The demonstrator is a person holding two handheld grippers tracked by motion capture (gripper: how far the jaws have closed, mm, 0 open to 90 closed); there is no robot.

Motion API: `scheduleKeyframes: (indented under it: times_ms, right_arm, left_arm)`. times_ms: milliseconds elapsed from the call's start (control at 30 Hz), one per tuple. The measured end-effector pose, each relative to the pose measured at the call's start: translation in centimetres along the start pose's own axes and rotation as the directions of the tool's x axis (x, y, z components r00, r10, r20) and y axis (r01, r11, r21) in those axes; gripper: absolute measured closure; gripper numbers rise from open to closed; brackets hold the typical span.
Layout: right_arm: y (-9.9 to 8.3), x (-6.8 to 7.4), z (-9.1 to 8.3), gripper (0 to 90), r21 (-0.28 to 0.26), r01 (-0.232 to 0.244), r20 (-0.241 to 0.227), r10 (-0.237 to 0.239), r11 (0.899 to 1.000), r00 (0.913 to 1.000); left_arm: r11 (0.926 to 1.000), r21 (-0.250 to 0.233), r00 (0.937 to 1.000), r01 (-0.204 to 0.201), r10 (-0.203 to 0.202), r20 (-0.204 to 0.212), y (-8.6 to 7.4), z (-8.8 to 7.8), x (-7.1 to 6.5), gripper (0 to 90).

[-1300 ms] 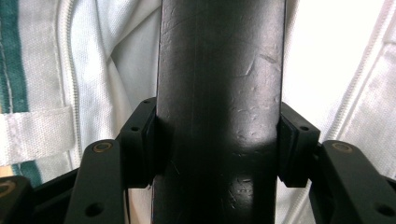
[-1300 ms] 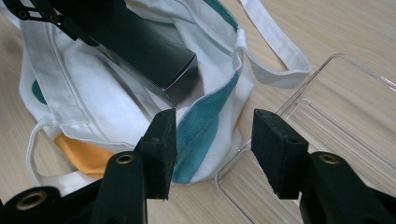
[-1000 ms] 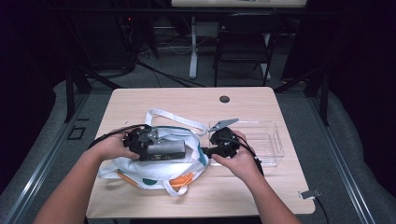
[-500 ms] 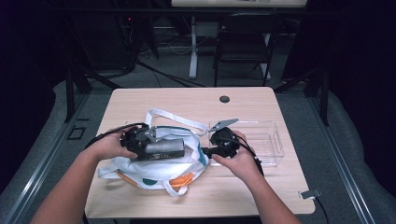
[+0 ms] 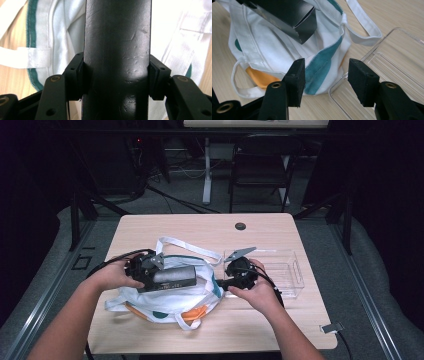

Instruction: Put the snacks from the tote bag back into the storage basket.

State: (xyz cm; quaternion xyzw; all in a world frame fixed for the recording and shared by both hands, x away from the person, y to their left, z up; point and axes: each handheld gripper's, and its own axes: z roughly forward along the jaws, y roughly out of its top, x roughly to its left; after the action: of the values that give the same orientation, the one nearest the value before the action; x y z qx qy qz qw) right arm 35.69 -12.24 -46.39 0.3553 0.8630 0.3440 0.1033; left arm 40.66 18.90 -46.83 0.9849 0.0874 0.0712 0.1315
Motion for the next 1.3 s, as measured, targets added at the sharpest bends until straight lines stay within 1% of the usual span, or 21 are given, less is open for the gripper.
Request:
scheduleKeyframes:
  times_ms: [100, 200, 233, 300, 400, 567, 667, 733, 767, 800, 867, 900, 933, 967, 1000, 1033, 1067, 1100, 1133, 1233, 1300]
  right_arm:
    - [-0.2, 0.1, 0.0, 47.9, 0.013, 0.022, -0.005, -0.022, 1.0, 0.9997]
    - [0.0, 0.1, 0.0, 48.7, 0.039, 0.064, -0.011, -0.063, 0.997, 0.9979]
    - [0.0, 0.2, -0.1, 49.1, 0.04, 0.066, -0.012, -0.065, 0.997, 0.9978]
    - [0.3, 0.0, -0.3, 50.3, 0.044, 0.086, -0.026, -0.085, 0.995, 0.9961]
    - [0.6, -0.4, -0.4, 51.5, 0.061, 0.111, -0.039, -0.109, 0.992, 0.9933]
    - [0.8, -1.1, -0.2, 52.1, 0.073, 0.151, -0.053, -0.147, 0.986, 0.9877]
    - [0.8, -1.5, -0.1, 52.0, 0.098, 0.163, -0.078, -0.156, 0.982, 0.9847]
    - [0.8, -1.6, 0.0, 50.9, 0.108, 0.178, -0.077, -0.171, 0.978, 0.9823]
    - [0.8, -1.6, 0.1, 49.8, 0.104, 0.173, -0.079, -0.165, 0.979, 0.9832]
    - [0.9, -1.7, 0.0, 48.9, 0.112, 0.179, -0.084, -0.17, 0.977, 0.9818]
    - [0.9, -1.8, 0.0, 46.5, 0.11, 0.183, -0.089, -0.174, 0.977, 0.9807]
    - [0.9, -1.8, -0.1, 45.5, 0.11, 0.191, -0.088, -0.182, 0.975, 0.9794]
    - [1.0, -1.7, -0.1, 44.5, 0.101, 0.197, -0.085, -0.189, 0.975, 0.9783]
    - [1.1, -1.7, -0.2, 43.3, 0.11, 0.218, -0.083, -0.21, 0.97, 0.9742]
    - [1.2, -1.7, -0.3, 42.1, 0.105, 0.227, -0.079, -0.22, 0.968, 0.9724]
    - [1.2, -1.7, -0.3, 41.0, 0.099, 0.233, -0.078, -0.226, 0.967, 0.9709]
    - [1.4, -1.7, -0.5, 40.4, 0.111, 0.248, -0.078, -0.24, 0.962, 0.9675]
    - [1.5, -1.7, -0.5, 39.6, 0.108, 0.25, -0.076, -0.243, 0.962, 0.967]
    - [1.6, -1.8, -0.5, 39.0, 0.113, 0.264, -0.077, -0.256, 0.958, 0.9635]
    - [1.8, -1.7, -0.6, 37.4, 0.109, 0.274, -0.072, -0.267, 0.956, 0.9609]
    - [2.0, -1.8, -0.8, 37.3, 0.124, 0.286, -0.075, -0.279, 0.95, 0.9574]
  left_arm:
    - [0.9998, -0.02, 1.0, 0.009, -0.009, -0.003, 0.2, -0.4, 0.0, 43.0]
    - [0.9996, -0.026, 0.9999, 0.009, -0.009, -0.007, 0.4, -0.7, 0.1, 43.0]
    - [0.9995, -0.031, 0.9999, 0.008, -0.008, -0.009, 0.5, -0.7, 0.0, 43.0]
    - [0.9993, -0.038, 1.0, 0.005, -0.005, -0.005, 0.6, -0.8, 0.1, 43.0]
    - [0.9983, -0.052, 0.9997, 0.025, -0.025, 0.006, 0.7, -0.9, 0.0, 43.0]
    - [0.9978, -0.062, 0.9997, 0.024, -0.024, -0.001, 0.8, -1.2, 0.2, 43.0]
    - [0.9975, -0.066, 0.9997, 0.025, -0.025, -0.002, 0.9, -1.3, 0.2, 43.0]
    - [0.9976, -0.067, 0.9998, 0.02, -0.021, -0.005, 1.0, -1.4, 0.3, 43.0]
    - [0.9973, -0.068, 0.9996, 0.027, -0.027, -0.006, 1.0, -1.4, 0.2, 43.0]
    - [0.9972, -0.069, 0.9996, 0.028, -0.028, -0.005, 1.0, -1.5, 0.2, 43.0]
    - [0.9972, -0.072, 0.9998, 0.02, -0.021, -0.007, 1.2, -1.6, 0.3, 43.0]
    - [0.9968, -0.074, 0.9996, 0.029, -0.029, -0.004, 1.2, -1.6, 0.2, 43.0]
    - [0.9969, -0.075, 0.9997, 0.025, -0.026, -0.006, 1.3, -1.7, 0.2, 43.0]
    - [0.9967, -0.077, 0.9996, 0.027, -0.028, -0.006, 1.4, -1.7, 0.2, 43.0]
    - [0.997, -0.076, 0.9998, 0.018, -0.019, -0.009, 1.5, -1.8, 0.3, 43.0]
    - [0.9969, -0.076, 0.9997, 0.022, -0.023, -0.006, 1.6, -1.8, 0.2, 43.0]
    - [0.9968, -0.078, 0.9998, 0.018, -0.019, -0.007, 1.7, -1.9, 0.3, 43.0]
    - [0.9968, -0.079, 0.9999, 0.013, -0.014, -0.008, 1.8, -1.9, 0.3, 43.0]
    - [0.9965, -0.082, 0.9999, 0.014, -0.014, -0.007, 1.9, -1.9, 0.3, 43.0]
    - [0.9963, -0.085, 1.0, 0.006, -0.007, -0.005, 2.3, -2.1, 0.3, 43.0]
    - [0.9962, -0.087, 1.0, 0.003, -0.003, -0.007, 2.5, -2.1, 0.3, 43.0]
